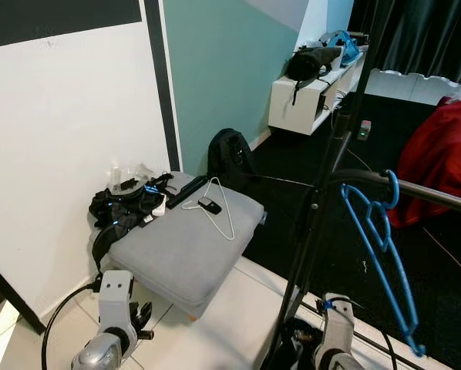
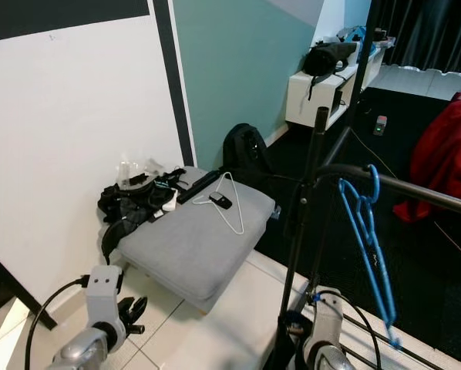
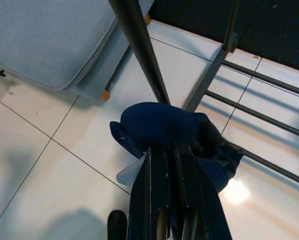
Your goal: Hang hanger
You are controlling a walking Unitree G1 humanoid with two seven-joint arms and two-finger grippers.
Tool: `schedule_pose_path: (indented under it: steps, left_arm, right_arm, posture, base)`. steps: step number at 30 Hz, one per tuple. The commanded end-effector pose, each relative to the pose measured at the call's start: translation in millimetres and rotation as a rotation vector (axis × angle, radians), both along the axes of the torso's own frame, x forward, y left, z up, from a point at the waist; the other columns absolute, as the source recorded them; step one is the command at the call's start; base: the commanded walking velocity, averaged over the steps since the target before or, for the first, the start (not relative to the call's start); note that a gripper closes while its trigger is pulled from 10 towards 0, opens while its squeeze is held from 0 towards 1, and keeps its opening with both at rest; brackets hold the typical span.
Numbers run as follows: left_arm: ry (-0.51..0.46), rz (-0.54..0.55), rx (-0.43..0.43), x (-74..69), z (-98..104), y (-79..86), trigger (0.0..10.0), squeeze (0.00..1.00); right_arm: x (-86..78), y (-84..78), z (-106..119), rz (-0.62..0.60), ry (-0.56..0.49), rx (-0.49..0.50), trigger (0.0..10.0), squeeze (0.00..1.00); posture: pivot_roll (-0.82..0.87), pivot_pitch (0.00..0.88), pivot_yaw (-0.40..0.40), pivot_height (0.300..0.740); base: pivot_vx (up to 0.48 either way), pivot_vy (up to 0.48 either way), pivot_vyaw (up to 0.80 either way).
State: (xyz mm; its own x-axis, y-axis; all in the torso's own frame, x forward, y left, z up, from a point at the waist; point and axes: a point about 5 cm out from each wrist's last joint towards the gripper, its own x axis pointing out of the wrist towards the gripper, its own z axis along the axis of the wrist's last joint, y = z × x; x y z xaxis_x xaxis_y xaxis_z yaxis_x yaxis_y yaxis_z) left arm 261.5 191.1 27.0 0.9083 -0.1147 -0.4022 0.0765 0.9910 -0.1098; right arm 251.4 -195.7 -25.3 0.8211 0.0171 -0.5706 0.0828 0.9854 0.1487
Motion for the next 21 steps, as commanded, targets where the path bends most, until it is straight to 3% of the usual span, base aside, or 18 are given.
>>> schedule_pose_path:
  steps: [1,21]
  left_arm:
    - [0.022,0.006,-0.001,-3.5,-3.4,0.0,10.0,0.0]
    - [0.036,0.011,0.008,-7.3,-2.9,3.1,10.0,0.0]
  right_arm:
    - [1.0,1.9,1.2,0.015,-0.012,-0.008,10.0,0.0]
    - [5.9,4.6,4.8,0.043,-0.019,-0.003,10.0,0.0]
  posture:
    - [-0.07,0.04,-0.017,0.735]
    - [-0.06,0.056,-0.038,0.735]
  base:
    - [-0.345,0.0,0.0]
    - [-0.335,0.0,0.0]
